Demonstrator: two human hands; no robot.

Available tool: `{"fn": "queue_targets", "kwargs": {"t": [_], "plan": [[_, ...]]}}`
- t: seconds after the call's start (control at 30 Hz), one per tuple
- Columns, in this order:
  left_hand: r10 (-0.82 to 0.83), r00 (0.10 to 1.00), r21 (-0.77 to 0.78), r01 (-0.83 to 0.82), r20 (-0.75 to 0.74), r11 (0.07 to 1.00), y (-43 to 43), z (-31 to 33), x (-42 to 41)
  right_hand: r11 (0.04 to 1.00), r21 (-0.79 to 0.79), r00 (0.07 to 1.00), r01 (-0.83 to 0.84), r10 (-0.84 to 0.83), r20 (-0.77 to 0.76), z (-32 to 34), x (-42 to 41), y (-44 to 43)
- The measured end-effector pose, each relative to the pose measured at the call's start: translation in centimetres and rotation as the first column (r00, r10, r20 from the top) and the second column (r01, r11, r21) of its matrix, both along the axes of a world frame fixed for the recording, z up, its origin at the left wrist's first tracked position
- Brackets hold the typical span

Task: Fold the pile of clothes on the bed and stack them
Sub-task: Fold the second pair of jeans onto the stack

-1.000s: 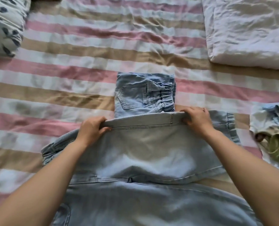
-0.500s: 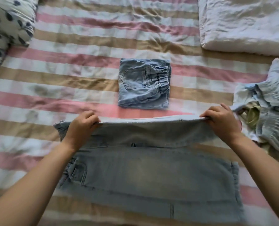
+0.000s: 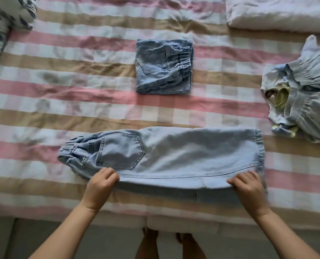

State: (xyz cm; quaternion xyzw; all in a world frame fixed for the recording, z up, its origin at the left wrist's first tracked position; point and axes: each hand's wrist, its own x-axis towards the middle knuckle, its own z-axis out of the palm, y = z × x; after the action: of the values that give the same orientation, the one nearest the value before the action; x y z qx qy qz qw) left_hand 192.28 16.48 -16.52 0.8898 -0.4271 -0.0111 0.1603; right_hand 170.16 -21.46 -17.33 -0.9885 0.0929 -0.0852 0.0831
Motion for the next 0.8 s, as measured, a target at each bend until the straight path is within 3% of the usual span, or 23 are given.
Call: {"fn": "queue_targets", "kwargs": {"t": [0.2, 0.3, 0.37, 0.47, 0.57, 0.7, 0.8], "plan": [[0.056, 0.978, 0.232, -0.008, -0.2, 0.973, 1.1, -2.4, -1.8, 0.999, -0.033, 0.98, 0.017, -0.023, -0.197, -2.2, -2.7, 2.1], [0.11, 0.958, 0.318, -0.021, -0.265, 0.948, 0.9, -1.9, -1.9, 0.995, 0.086, 0.959, 0.056, -0.03, -0.282, -2.1, -3.0, 2.4], [0.091, 0.95, 0.261, -0.01, -0.299, 0.965, -1.2, -1.5, -2.3, 0.966, 0.174, 0.96, 0.189, -0.145, -0.238, -1.2, -2.9, 2.5], [-0.034, 0.939, 0.068, 0.061, -0.343, 0.996, -8.1, -0.6, -4.6, 0.828, 0.298, 0.879, 0.475, -0.465, -0.107, -0.2, -2.6, 2.4], [-0.198, 0.899, -0.045, 0.196, -0.39, 0.98, -16.8, 0.0, -8.6, 0.594, 0.406, 0.684, 0.695, -0.72, -0.117, -0.1, -2.7, 0.9], [-0.253, 0.851, -0.05, 0.26, -0.46, 0.964, -25.2, -0.8, -13.3, 0.35, 0.471, 0.506, 0.809, -0.823, -0.258, -1.1, -2.5, -2.5], [-0.244, 0.843, 0.065, 0.311, -0.48, 0.948, -28.8, -2.4, -16.2, 0.31, 0.454, 0.49, 0.835, -0.794, -0.36, -2.7, -2.5, -4.4]]}}
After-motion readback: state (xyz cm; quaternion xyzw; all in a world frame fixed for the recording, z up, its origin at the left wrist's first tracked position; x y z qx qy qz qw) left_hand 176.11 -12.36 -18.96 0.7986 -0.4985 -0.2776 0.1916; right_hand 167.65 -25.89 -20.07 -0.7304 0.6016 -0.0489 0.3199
